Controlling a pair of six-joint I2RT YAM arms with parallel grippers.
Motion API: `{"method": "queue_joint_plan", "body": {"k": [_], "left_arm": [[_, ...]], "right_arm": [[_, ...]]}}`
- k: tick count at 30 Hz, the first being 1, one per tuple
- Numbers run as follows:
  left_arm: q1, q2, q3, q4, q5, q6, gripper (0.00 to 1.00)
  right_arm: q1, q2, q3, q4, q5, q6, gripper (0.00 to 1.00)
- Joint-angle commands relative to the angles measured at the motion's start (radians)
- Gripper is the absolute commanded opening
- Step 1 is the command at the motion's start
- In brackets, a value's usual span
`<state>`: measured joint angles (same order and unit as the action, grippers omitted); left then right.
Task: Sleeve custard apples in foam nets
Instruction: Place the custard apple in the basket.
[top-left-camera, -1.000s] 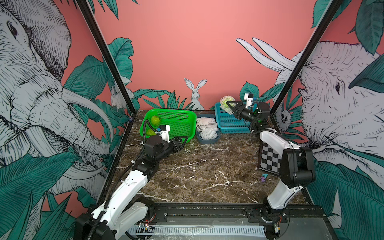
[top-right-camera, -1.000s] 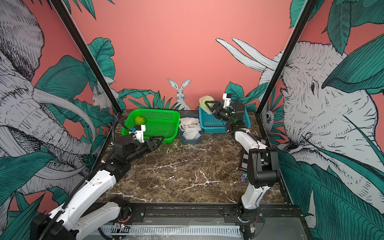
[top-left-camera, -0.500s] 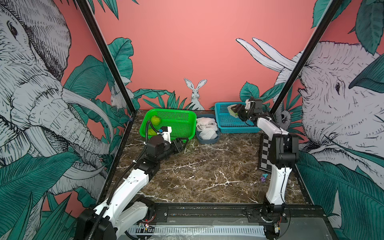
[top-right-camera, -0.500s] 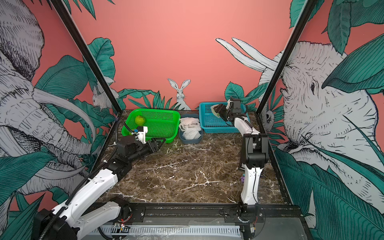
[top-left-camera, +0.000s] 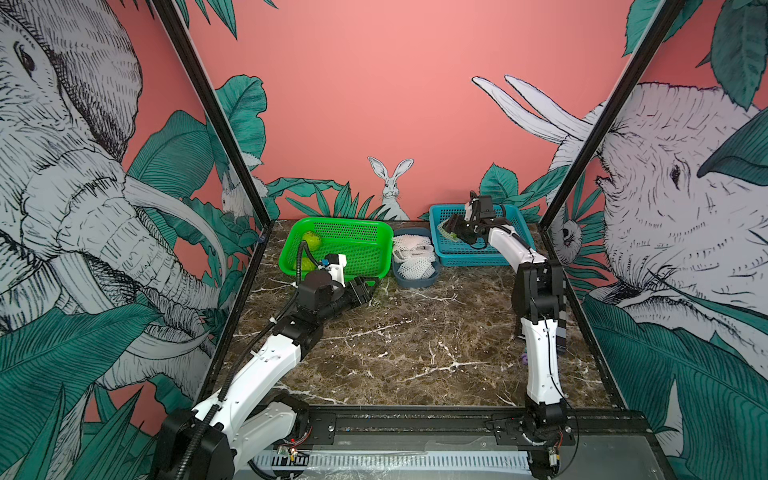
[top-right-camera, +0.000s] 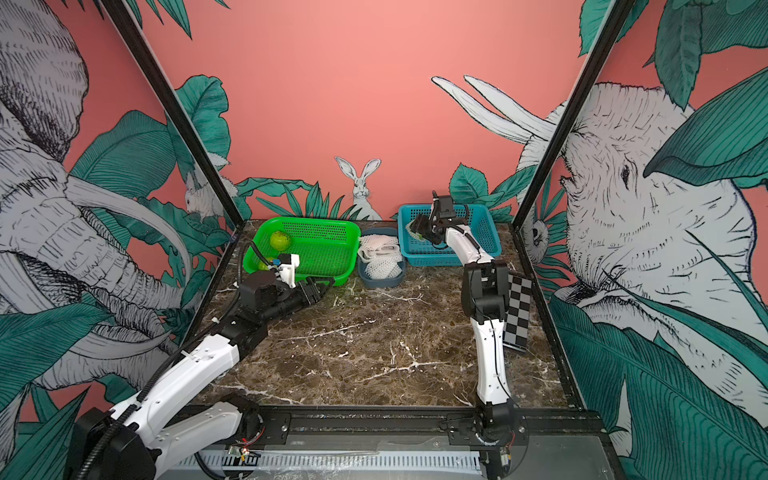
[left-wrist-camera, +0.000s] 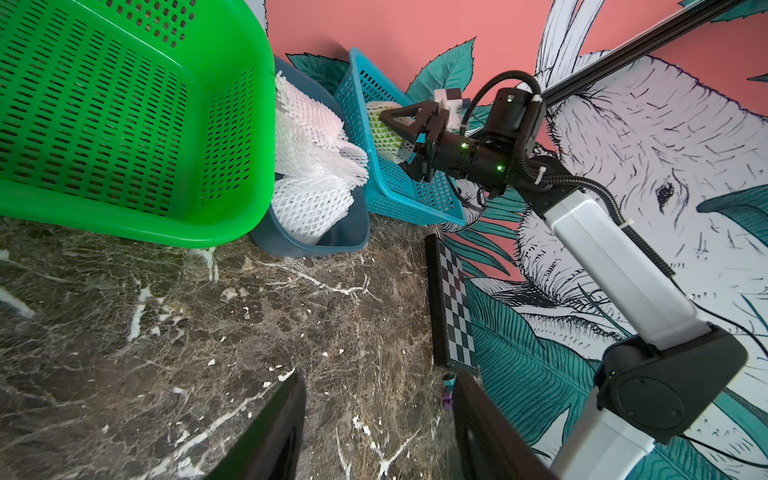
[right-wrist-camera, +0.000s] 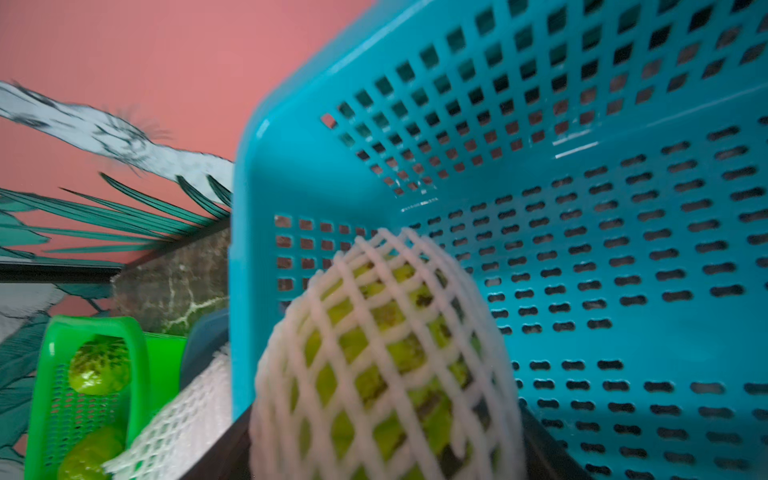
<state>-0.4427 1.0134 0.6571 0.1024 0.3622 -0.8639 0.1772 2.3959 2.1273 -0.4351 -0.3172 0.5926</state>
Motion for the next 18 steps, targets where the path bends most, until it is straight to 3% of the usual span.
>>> {"method": "queue_joint_plan", "body": {"k": [1,18], "left_arm": [[-0.006,-0.004,-0.01,0.016,-0.013,-0.003,0.59],[-0.016,0.004,-0.011,0.017,-0.031,-0.012,0.59]], "right_arm": [[0.006,0.035,0.072,-0.08,0.054,-0.06,0.72],[0.036,0.138,0.209,-0.251,0.106,-0.17,0.74]]}}
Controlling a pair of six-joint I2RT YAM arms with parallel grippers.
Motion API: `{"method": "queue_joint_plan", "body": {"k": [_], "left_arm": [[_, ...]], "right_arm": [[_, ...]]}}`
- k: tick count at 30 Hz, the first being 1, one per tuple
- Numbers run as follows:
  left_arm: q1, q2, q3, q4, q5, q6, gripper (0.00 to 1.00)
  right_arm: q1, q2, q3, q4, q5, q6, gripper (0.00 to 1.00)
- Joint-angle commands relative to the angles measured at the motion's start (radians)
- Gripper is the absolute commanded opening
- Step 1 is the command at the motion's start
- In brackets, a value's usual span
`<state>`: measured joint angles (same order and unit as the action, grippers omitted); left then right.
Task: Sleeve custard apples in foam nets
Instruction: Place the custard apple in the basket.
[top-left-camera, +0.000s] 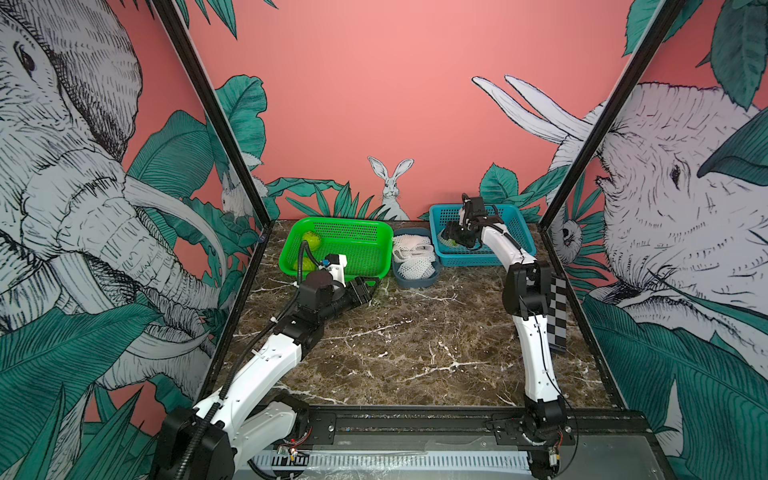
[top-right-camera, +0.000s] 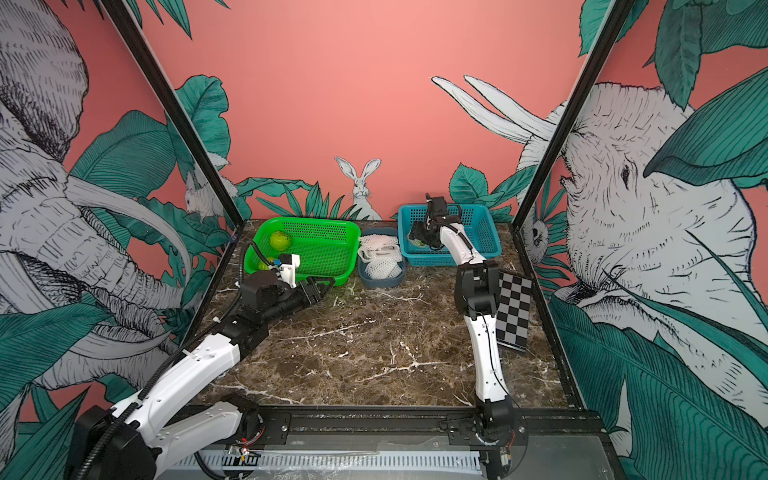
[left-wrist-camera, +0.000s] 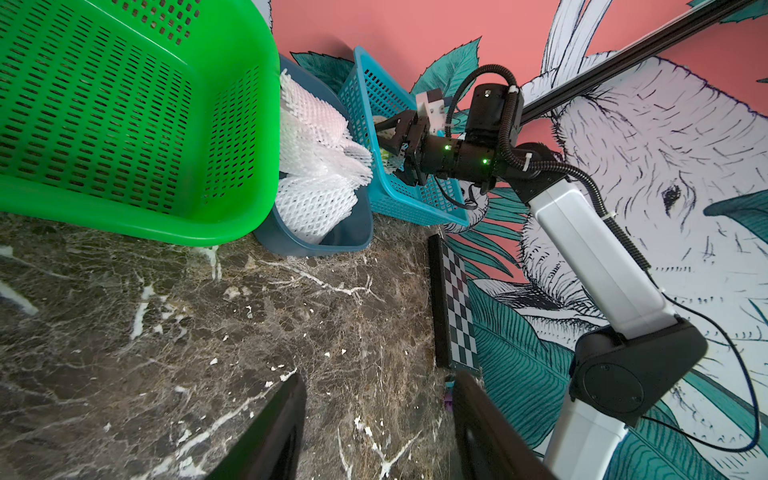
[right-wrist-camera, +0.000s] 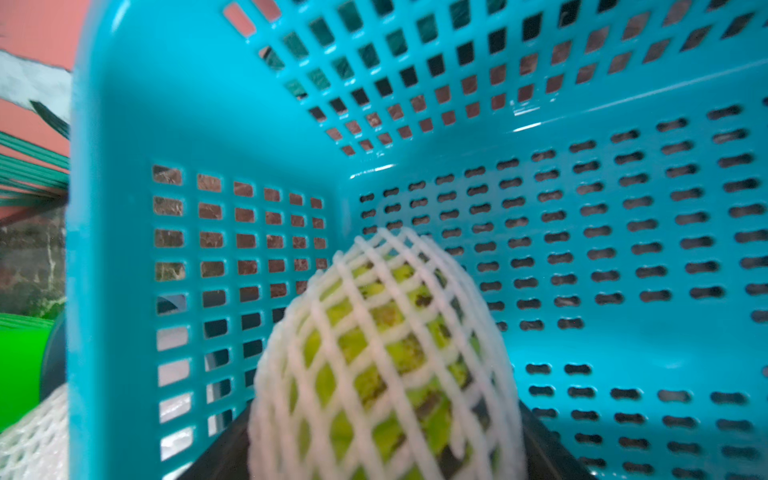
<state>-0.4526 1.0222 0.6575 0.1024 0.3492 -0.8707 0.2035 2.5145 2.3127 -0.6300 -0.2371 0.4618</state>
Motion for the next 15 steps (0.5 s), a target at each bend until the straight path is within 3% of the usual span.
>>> {"method": "queue_joint_plan", "body": {"k": [1,15], "left_arm": [[-0.006,-0.004,-0.012,0.017,-0.018,-0.007,0.58],[-0.015,-0.012,-0.016,0.02,-0.03,-0.005,0.58]], "right_arm": [[0.011,0.021,0.025,-0.061,0.029,-0.042,0.75],[0.019,-0.022,0.029,-0.112,0.071,-0.087,0.97]]}}
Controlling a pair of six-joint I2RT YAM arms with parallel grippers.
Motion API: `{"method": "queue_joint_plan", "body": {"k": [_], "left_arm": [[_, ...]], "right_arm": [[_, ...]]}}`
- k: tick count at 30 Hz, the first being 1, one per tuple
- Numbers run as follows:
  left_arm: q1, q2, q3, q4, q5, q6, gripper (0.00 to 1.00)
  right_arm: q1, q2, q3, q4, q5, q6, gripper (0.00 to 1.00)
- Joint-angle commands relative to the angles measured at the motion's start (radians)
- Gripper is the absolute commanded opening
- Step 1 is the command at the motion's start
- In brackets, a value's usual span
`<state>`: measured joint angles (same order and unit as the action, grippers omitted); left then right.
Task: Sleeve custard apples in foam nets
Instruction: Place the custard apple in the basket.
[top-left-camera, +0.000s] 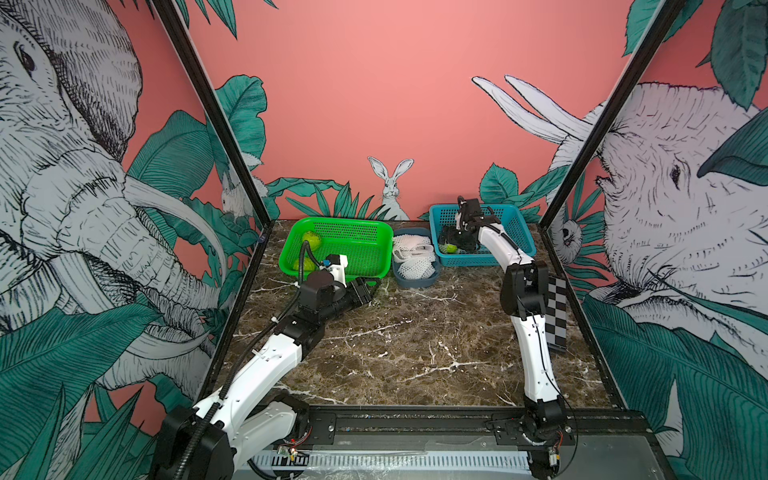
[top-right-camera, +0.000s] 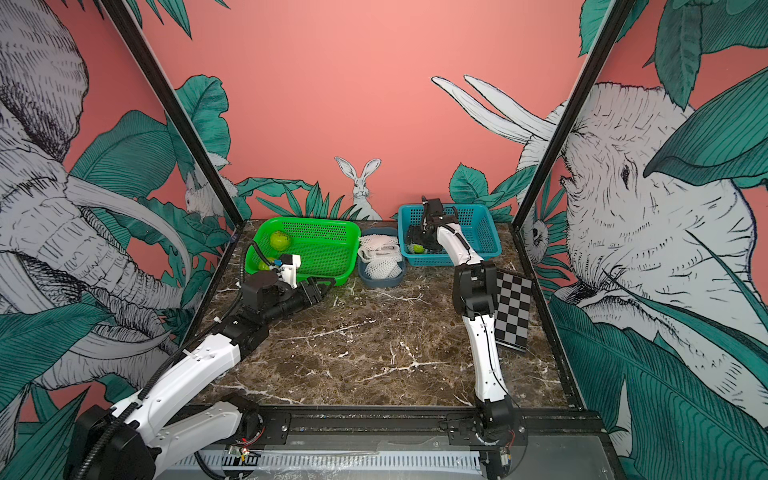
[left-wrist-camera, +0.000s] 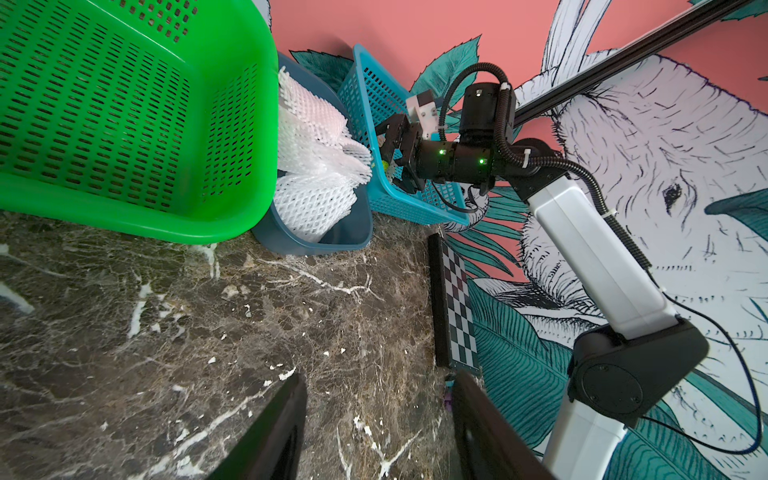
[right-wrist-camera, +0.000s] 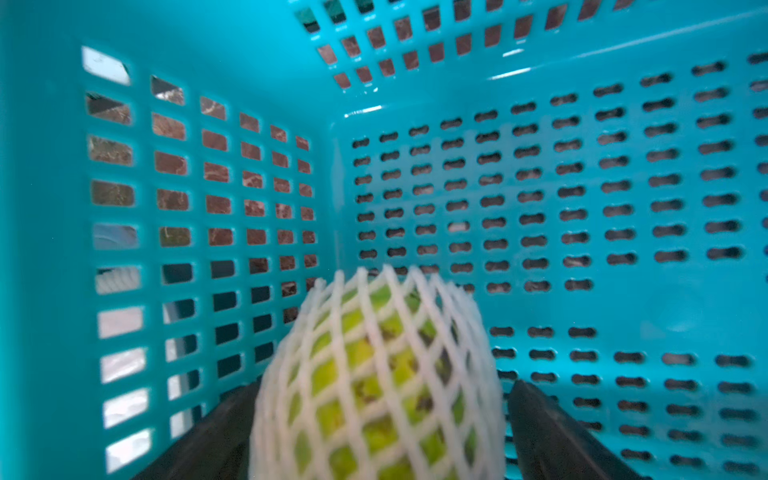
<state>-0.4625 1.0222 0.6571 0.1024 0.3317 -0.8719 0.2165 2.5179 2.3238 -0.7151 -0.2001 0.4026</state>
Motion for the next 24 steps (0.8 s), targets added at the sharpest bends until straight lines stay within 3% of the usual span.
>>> {"method": "queue_joint_plan", "body": {"k": [1,12,24], "left_arm": [[-0.007,-0.013,-0.016,0.019,-0.013,-0.004,0.58],[-0.005,-0.011,0.04,-0.068,-0.059,0.037,0.62],[0.045,0.131,0.431,-0.531,-0.159,0.22,0.8]], "right_arm": [[0.007,-0.035,0.016,-0.03,0.042,-0.032,0.97],[0.007,-0.225,-0.098,-0.006,0.121,-0.091,0.99],[0.055,-0.732,-0.667,0.29,0.045,-0.094,0.97]]}}
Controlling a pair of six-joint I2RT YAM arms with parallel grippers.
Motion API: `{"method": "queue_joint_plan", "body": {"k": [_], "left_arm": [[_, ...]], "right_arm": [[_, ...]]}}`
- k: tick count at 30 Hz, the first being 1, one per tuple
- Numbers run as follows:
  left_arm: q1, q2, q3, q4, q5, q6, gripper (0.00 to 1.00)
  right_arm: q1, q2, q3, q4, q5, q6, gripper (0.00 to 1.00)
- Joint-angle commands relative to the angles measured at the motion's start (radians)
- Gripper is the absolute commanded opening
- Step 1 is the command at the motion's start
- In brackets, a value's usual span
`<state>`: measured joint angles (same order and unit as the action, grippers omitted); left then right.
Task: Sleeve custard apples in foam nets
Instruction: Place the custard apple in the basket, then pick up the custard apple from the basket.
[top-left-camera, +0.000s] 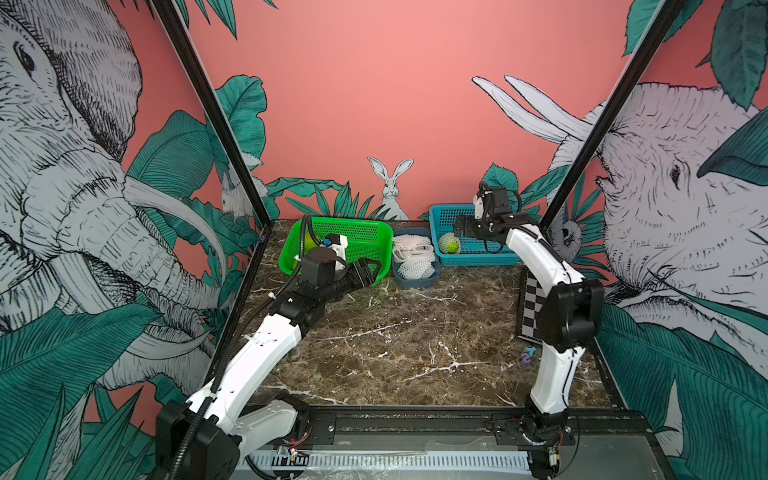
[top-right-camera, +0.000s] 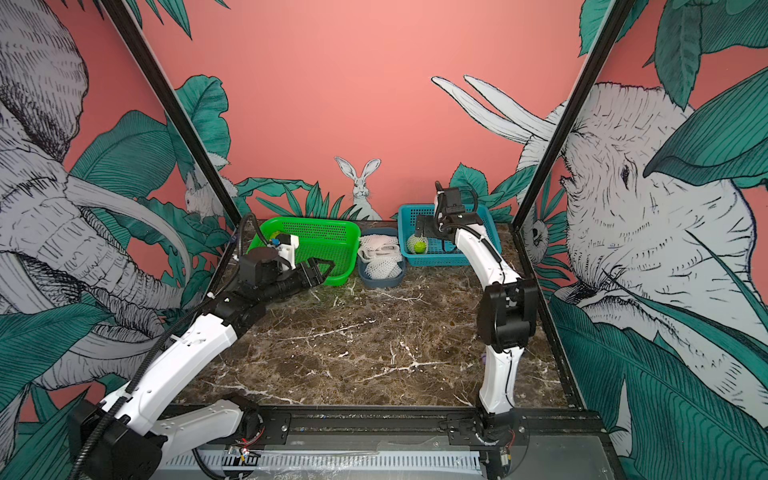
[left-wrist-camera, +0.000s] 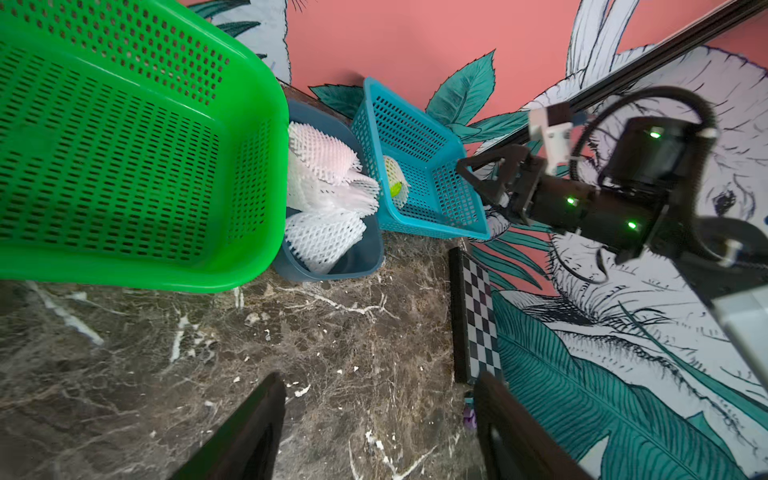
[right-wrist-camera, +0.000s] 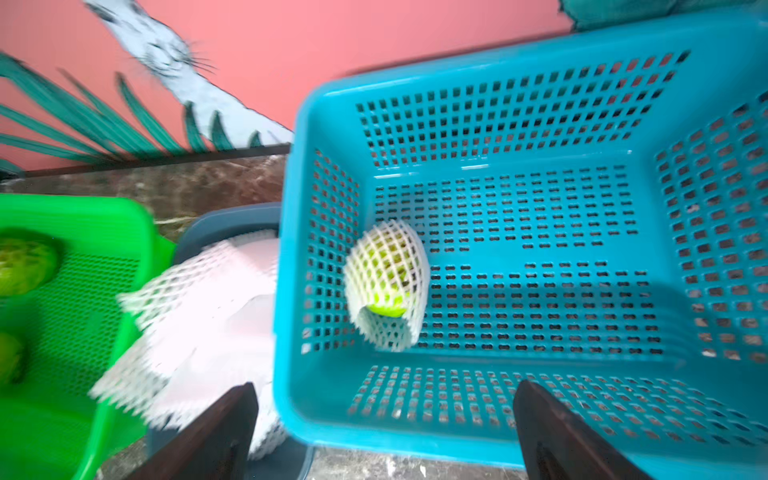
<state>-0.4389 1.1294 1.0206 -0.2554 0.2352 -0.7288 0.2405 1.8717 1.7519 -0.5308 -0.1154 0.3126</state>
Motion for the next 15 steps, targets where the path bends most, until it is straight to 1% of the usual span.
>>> {"method": "queue_joint_plan", "body": {"k": [1,2,4,6,8,11,15], "left_arm": [[0.035,0.044,0.102,-0.216,-0.08,0.092,0.94],[0.054,0.069,0.138,-0.254,-0.081,0.111,0.97],[0.092,0.111,0.193,-0.32,-0.105,0.135,0.98],[0.151,0.156,0.24,-0.361,-0.097,0.153,0.98],[0.226,0.227,0.316,-0.44,-0.089,0.182,0.98],[0.306,0.327,0.428,-0.523,-0.108,0.234,0.99],[0.362,0.497,0.601,-0.644,-0.162,0.312,0.97]], "right_arm": [[0.044,-0.132,-0.151,0.136,-0.056,0.001,0.97],[0.056,-0.172,-0.2,0.157,-0.084,0.005,0.97],[0.079,-0.25,-0.289,0.198,-0.113,0.011,0.97],[0.101,-0.331,-0.377,0.248,-0.141,0.019,0.97],[0.133,-0.391,-0.458,0.275,-0.166,0.022,0.97],[0.186,-0.446,-0.541,0.289,-0.192,0.021,0.97],[0.242,-0.507,-0.651,0.332,-0.219,0.032,0.97]]}}
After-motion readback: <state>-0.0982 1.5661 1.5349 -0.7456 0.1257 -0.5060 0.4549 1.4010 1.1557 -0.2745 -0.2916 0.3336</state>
